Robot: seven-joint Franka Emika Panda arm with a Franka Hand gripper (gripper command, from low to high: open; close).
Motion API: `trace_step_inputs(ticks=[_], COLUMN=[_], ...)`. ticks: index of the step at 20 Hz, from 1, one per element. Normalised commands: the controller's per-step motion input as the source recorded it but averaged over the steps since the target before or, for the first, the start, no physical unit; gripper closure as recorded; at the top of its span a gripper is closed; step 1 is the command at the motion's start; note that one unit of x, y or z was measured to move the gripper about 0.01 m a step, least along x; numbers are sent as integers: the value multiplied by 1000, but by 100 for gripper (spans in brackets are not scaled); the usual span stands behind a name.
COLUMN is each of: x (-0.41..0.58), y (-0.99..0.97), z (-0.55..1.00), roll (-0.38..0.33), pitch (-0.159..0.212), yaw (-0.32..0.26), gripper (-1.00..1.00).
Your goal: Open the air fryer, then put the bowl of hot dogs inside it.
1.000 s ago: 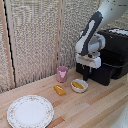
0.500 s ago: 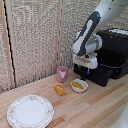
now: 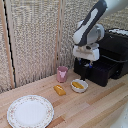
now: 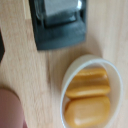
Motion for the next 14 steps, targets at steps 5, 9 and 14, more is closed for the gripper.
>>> trace_step_inputs(ticks=[5, 9, 14], x=[-438, -546, -619], y=[240, 115, 11], z=[151, 21, 0], roll=[39, 92, 135], pitch=[36, 24, 2], yaw=[52, 95, 116], gripper=[-100, -100, -100])
